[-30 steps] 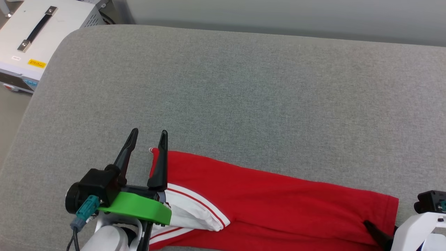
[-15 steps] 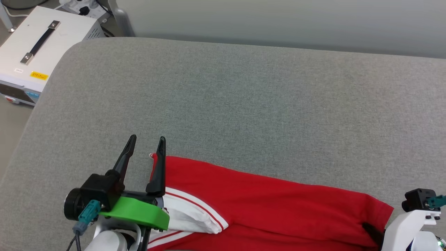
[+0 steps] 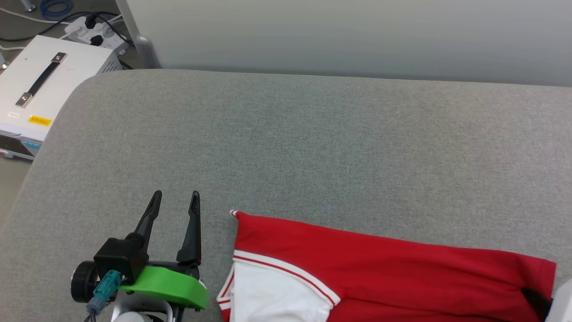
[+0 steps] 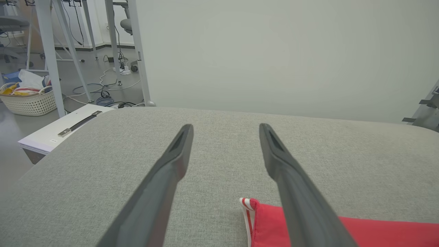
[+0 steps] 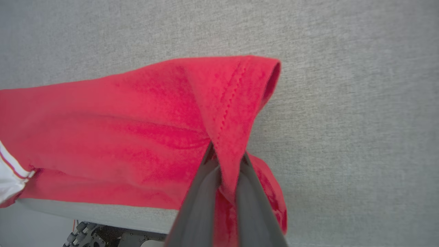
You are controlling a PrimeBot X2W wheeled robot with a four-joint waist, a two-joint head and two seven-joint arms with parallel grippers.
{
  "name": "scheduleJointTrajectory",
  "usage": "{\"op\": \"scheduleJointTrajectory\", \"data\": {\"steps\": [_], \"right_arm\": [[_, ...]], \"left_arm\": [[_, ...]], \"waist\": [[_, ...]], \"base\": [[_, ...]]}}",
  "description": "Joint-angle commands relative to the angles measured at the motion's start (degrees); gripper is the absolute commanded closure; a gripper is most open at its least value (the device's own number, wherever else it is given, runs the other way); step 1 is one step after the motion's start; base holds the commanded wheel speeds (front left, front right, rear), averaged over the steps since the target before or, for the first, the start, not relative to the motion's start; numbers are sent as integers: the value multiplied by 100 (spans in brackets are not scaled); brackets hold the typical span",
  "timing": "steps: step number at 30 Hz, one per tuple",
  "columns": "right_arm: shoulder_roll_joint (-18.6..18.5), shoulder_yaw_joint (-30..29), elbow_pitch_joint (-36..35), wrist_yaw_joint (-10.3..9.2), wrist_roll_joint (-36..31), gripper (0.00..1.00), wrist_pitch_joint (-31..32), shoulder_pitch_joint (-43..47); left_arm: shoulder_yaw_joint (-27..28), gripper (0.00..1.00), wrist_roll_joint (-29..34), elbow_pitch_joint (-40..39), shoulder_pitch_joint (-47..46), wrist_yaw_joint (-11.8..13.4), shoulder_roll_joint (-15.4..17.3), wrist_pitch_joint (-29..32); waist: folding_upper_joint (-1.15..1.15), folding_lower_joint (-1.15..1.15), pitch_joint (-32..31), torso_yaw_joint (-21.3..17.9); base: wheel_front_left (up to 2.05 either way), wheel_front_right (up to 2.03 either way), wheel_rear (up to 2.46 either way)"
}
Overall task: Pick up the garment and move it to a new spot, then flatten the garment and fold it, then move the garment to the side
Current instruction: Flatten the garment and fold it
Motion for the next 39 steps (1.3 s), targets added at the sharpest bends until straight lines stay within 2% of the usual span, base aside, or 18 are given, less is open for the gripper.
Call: {"op": "scheduleJointTrajectory", "data": {"steps": [1,5,8,14,19,22,24,30,39], "right_arm": [[-59,-190,-14,-3,6,100,77,16],[-27,-660,-38,-3,19,100,334,-5],[199,-856,-77,-3,240,100,597,-85],[889,-956,-97,-3,1598,100,1349,-277],[1029,-904,128,-3,2840,100,1870,-421],[1034,-561,433,-3,3759,100,1795,-473],[1035,-254,560,-3,4146,100,1645,-476],[1037,721,791,-3,4623,100,1110,-577],[1037,2162,1096,-3,4902,100,155,-1087]], "left_arm": [[-9,0,6,-26,62,40,26,17],[-49,0,15,-40,85,58,29,50],[-67,0,16,-41,105,70,38,65],[-114,0,-1,-19,132,75,30,92],[-156,0,-24,-13,110,58,11,120],[-191,0,-34,-1,52,35,-17,138],[-210,0,-38,12,12,24,-43,136],[-233,0,-55,44,-93,-2,-99,123],[-281,0,-39,92,-366,-90,-204,78]], "waist": [[0,0,-43,-30],[0,0,-96,-52],[0,0,-133,-71],[0,0,-224,-39],[0,0,-242,40],[0,0,-233,122],[0,0,-227,176],[0,0,-144,313],[0,0,342,427]], "base": [[0,0,0],[0,0,0],[0,0,0],[0,0,0],[0,0,0],[0,0,0],[0,0,0],[0,0,0],[0,0,0]]}}
